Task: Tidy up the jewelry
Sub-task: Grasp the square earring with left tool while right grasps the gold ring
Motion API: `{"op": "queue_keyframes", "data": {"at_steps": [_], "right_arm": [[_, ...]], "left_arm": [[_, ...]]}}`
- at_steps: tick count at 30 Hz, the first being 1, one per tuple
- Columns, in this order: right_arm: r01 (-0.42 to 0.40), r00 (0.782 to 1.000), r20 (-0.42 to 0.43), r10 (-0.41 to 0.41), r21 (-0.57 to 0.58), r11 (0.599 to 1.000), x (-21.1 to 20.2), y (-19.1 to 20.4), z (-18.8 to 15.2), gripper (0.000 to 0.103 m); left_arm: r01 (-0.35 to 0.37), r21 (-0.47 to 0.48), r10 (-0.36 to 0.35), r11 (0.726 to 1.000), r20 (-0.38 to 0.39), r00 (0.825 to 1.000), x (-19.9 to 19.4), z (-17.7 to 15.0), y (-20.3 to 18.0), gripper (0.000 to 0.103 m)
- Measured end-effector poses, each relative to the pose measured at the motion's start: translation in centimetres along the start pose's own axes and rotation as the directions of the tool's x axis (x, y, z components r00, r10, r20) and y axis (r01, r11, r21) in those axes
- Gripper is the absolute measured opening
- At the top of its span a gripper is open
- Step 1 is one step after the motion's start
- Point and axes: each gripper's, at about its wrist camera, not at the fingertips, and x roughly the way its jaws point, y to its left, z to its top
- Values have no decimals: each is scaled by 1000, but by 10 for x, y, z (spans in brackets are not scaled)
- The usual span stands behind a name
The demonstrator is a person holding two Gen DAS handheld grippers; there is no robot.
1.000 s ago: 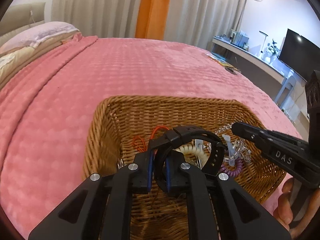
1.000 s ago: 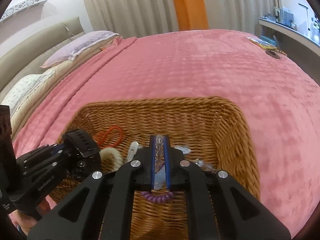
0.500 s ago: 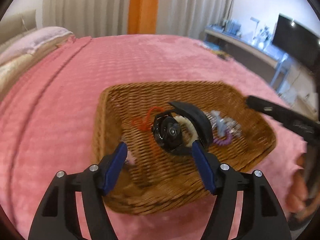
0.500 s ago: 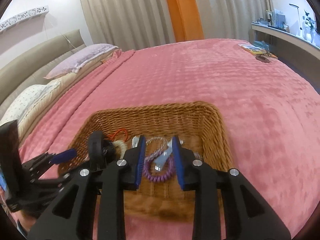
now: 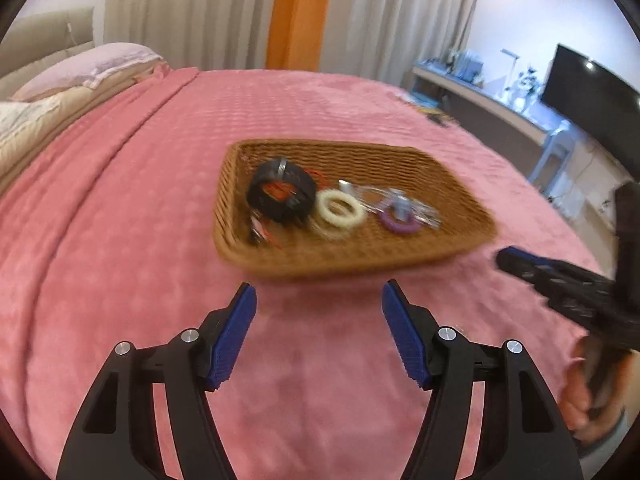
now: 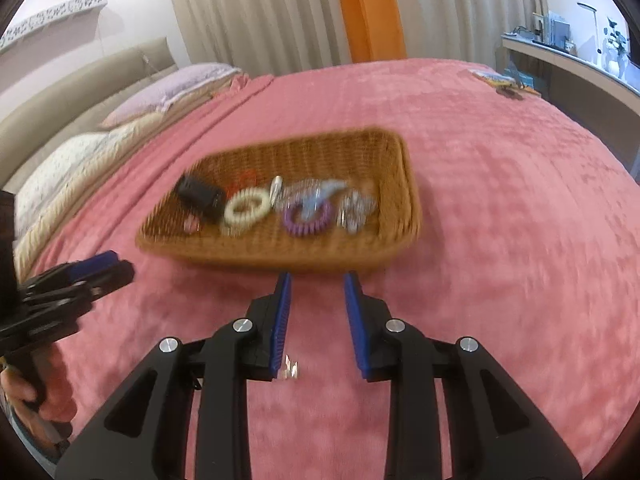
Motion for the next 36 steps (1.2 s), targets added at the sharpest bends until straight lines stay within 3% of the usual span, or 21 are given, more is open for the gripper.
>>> {"op": "queue_keyframes", "data": {"at_steps": [5,10,14,18,27,31,36], "right_arm": [[1,999,-43,-3,-46,999,7,15,-27,25],[65,996,-59,-65,-7,998,19,8,-51,25],[40,999,-35,-39,8,999,12,6,-53,25],[65,996,-52,-66,-28,997,17,13,-55,25],[16,999,-50,-14,24,1000,16,1,-52,25],[10,999,-43,-9,22,1000,15,1,-52,25],[6,999,-44,-5,10,1000,16,3,-52,25]], "left_arm": [[67,5,-67,998,-9,998,-14,-41,-23,62],[153,63,-146,986,-102,984,-2,-73,-38,61],[136,128,-114,982,-164,980,14,-84,-51,45],[130,147,-102,981,-180,978,25,-81,-59,44],[85,257,-41,963,-173,984,42,-77,-78,43],[89,240,-51,967,-159,986,40,-76,-72,25],[98,240,-63,966,-147,987,38,-77,-75,17]]}}
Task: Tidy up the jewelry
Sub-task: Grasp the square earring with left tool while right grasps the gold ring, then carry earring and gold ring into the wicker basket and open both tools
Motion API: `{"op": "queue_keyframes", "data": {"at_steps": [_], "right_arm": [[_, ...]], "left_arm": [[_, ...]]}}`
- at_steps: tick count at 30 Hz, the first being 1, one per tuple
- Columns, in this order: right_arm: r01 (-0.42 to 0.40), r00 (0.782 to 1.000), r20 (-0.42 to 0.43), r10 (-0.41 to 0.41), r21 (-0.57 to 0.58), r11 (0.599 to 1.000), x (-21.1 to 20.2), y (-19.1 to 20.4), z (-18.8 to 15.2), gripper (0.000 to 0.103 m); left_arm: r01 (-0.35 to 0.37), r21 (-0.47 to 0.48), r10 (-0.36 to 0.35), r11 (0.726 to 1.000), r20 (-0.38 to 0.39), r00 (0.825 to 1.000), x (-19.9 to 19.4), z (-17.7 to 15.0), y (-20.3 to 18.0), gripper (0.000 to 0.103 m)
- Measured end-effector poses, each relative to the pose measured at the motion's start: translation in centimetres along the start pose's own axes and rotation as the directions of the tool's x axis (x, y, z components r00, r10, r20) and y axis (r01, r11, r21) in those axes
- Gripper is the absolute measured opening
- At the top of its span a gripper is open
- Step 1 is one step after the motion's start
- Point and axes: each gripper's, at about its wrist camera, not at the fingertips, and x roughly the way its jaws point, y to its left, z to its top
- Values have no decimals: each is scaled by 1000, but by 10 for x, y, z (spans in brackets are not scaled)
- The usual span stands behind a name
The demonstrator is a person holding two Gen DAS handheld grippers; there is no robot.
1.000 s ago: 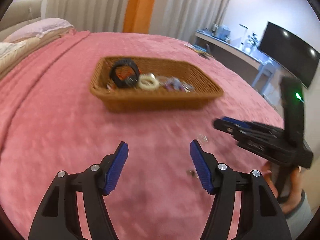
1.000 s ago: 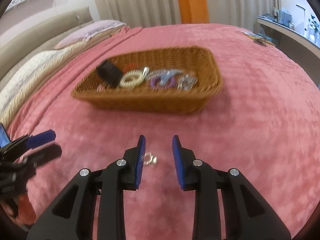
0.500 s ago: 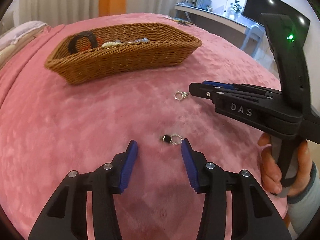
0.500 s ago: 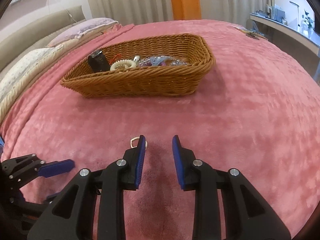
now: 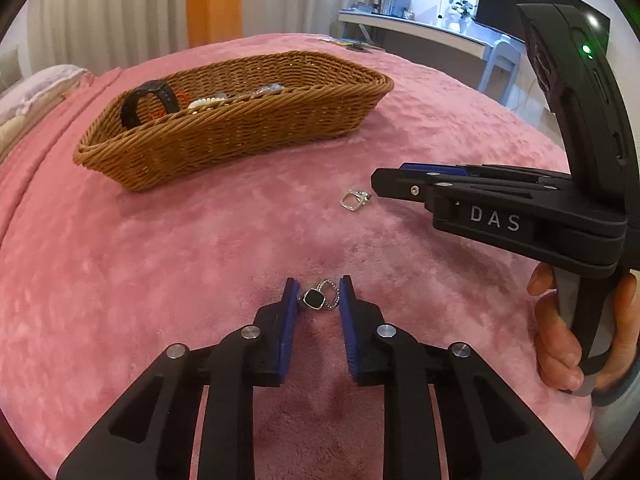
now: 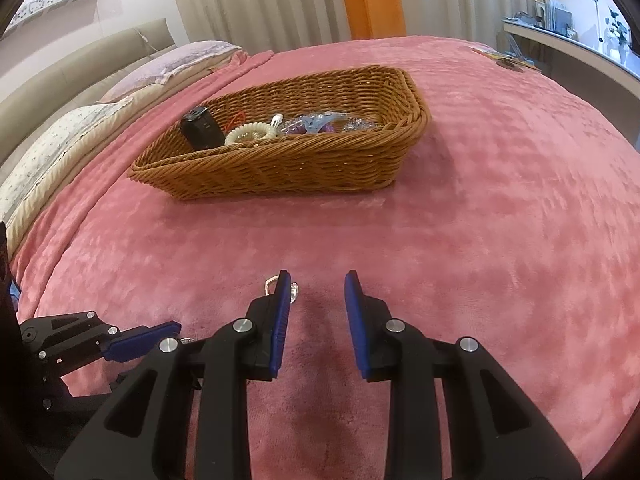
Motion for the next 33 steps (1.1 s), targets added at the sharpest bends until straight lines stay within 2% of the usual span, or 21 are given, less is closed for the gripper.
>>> {"op": "queue_keyframes", "data": {"at_steps": [1,2,9,14,16,19,22,25,28,31,32,33], "right_arm": [[-1,1000,0,1,0,1000,0,0,0,25],[-4,1000,0,4,1,1000,0,0,0,25],[-7,1000,-29,5,-65,998,5,14,-2,25],[-8,999,-54,4,-62,998,11,15,-2,26],[-24,998,-56,22,-35,999,11,9,-2,26],[-58,997,-58,59,17,998,12,-1,-1,26],[-63,996,-58,65,26,998,12,-3,-1,26],[-48,997,-54,48,3,999,11,3,-2,26],[-47,998,-46,46,-8,999,9,5,-3,26],[-58,998,-32,58,-16,998,7,6,-3,26],[-56,998,-24,55,-26,998,5,8,-4,35],[-42,999,-16,41,-40,998,4,11,-4,56]], "left_arm": [[-5,1,5,1000,4,1000,-1,0,0,16],[-12,-1,12,1000,9,1000,-2,-1,0,11],[11,-63,-9,998,41,999,-12,-2,8,12],[111,-82,-108,990,39,993,-12,-2,15,11],[204,-85,-203,975,22,979,-10,-3,17,11],[233,-69,-233,970,10,972,-10,-4,12,11],[207,-25,-206,978,35,978,-18,-6,2,11],[184,-22,-182,983,61,981,-26,-8,1,11],[168,-68,-162,983,89,983,-34,-10,13,11],[187,-139,-168,973,139,976,-41,-10,31,11],[177,-177,-151,968,151,977,-42,-9,41,11],[159,-195,-130,968,153,980,-43,-8,47,11]]}}
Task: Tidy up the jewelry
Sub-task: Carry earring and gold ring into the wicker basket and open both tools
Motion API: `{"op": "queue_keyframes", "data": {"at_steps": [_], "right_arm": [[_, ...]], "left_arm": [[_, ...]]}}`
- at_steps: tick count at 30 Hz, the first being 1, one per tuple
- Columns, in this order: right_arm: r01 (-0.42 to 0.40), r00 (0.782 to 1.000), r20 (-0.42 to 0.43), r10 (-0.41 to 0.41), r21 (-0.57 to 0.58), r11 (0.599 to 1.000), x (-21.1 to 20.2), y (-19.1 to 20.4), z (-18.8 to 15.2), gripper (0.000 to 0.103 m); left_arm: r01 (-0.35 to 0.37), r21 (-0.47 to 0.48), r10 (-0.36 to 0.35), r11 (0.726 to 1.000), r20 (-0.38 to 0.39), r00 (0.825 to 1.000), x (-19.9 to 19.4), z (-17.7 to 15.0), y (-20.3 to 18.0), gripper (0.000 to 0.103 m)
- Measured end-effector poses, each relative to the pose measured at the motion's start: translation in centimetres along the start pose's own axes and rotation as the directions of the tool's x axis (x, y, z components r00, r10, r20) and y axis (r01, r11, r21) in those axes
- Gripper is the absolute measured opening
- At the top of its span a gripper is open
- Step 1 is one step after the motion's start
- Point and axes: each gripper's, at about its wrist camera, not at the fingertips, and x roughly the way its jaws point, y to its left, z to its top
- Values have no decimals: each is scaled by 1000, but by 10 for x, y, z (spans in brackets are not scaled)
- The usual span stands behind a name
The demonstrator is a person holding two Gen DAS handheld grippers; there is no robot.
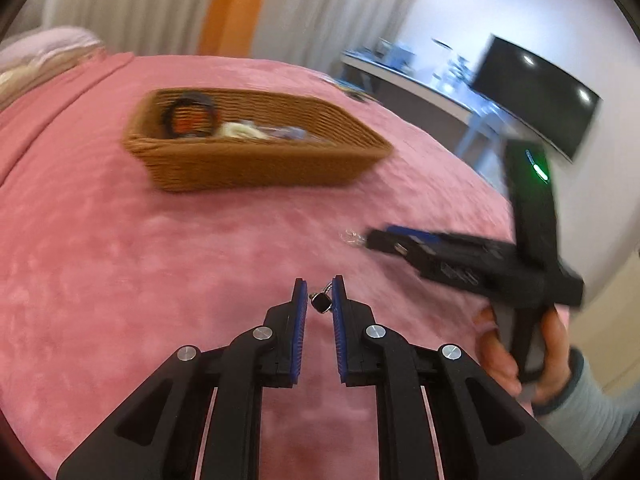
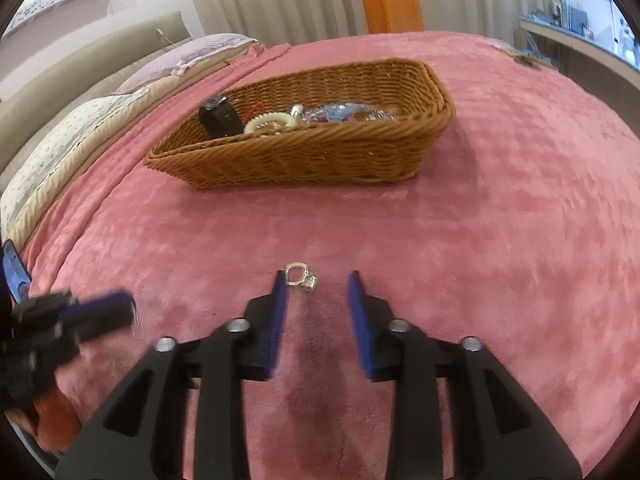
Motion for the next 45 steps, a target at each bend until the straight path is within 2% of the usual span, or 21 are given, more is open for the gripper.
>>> {"op": "queue_keyframes", "data": {"at_steps": [1,3,5,8,14,18,25,28,31,34,38,42,45], "right_arm": [[14,1000,5,-14,-11,1000,-1,2,0,62],[29,1000,5,-28,-47,998,0,9,0,63],[49,998,-28,-52,-82,995,9,16,1,62],[61,995,-72,-66,-77,995,22,16,8,46],[78,994,-65,-87,-128,989,21,27,4,18],[113,991,-43,-123,-179,977,16,38,-3,17],[109,994,7,-110,-206,972,-9,48,-5,17],[89,996,41,-83,-195,977,-29,52,1,17],[99,990,117,-76,-210,973,-57,60,21,17],[116,977,200,-74,-210,971,-80,63,55,17],[123,963,258,-74,-181,976,-81,56,100,17],[96,971,230,-67,-118,988,-47,33,140,17],[70,991,117,-63,-54,996,-6,14,161,17]], "left_arm": [[-41,-20,41,999,6,999,0,2,6,11],[-77,-38,77,996,10,997,2,4,13,11],[-73,-51,74,996,12,997,3,3,17,11],[-86,-40,86,996,-1,996,8,1,18,11],[-70,-26,70,997,-6,998,7,-3,19,11],[-61,-28,61,998,1,998,7,-3,19,11],[-35,-26,36,999,31,999,-4,-1,17,11],[1,-29,1,1000,59,998,-18,8,13,11],[15,0,-15,1000,99,995,-32,24,5,11],[6,39,-12,999,159,987,-45,58,-2,11],[-28,71,13,997,208,978,-36,102,-3,11],[-81,81,62,993,214,975,-2,136,6,11],[-130,92,109,987,206,972,34,152,16,11]]}}
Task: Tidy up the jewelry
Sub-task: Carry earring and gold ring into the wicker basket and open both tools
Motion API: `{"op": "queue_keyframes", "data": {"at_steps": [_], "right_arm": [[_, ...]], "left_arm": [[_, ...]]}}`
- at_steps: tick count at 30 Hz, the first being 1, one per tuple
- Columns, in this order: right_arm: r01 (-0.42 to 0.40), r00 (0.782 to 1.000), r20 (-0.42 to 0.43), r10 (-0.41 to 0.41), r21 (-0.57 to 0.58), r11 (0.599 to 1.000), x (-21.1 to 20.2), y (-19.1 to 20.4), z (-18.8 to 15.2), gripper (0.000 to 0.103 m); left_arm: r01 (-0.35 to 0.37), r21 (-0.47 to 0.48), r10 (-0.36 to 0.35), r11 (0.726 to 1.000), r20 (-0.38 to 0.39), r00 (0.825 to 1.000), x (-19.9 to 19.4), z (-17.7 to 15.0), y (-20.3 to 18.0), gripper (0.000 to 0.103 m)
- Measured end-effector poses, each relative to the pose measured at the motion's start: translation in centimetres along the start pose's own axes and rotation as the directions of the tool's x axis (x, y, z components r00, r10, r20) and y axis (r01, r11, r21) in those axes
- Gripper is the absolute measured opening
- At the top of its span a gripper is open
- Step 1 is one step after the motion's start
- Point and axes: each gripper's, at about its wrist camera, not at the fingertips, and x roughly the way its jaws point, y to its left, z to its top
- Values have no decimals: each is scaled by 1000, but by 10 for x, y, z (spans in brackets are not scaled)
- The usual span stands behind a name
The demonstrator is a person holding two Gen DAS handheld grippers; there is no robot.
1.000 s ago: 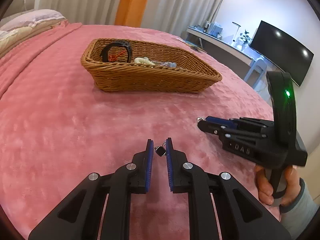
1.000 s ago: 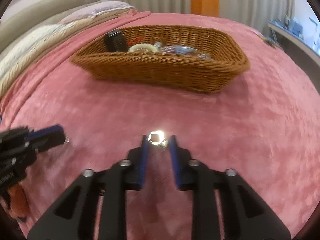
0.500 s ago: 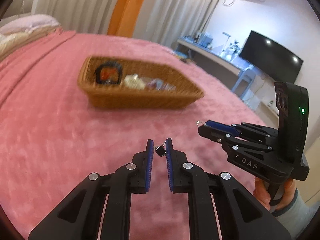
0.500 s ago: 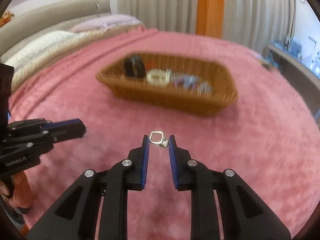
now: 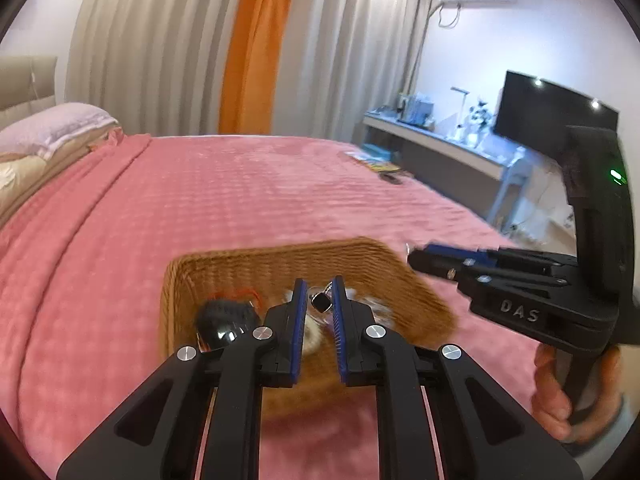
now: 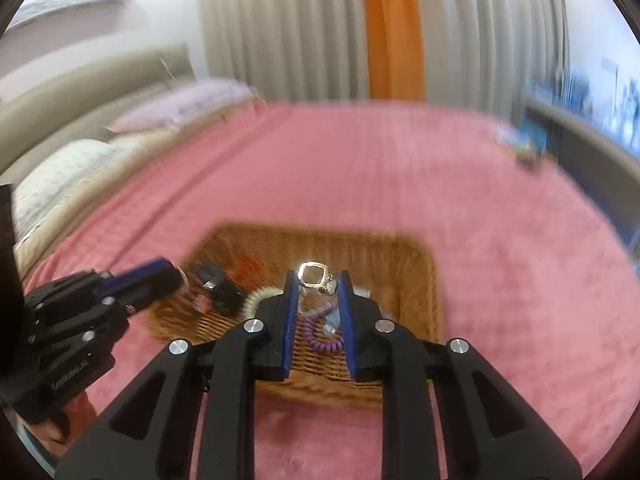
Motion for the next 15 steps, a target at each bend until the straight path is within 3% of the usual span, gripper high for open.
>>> {"op": "queue_keyframes", "data": {"at_steps": [6,15], "right_arm": [[-59,992,-101,72,126,990,77,-26,5,17],[-56,989,-131,70,108,993,104,-22,-4,18]], "left_arm": [[-7,13,7,1000,-65,998,48,-12,11,11],[-14,-5,14,1000,-97,995,60,-25,21,12]]}}
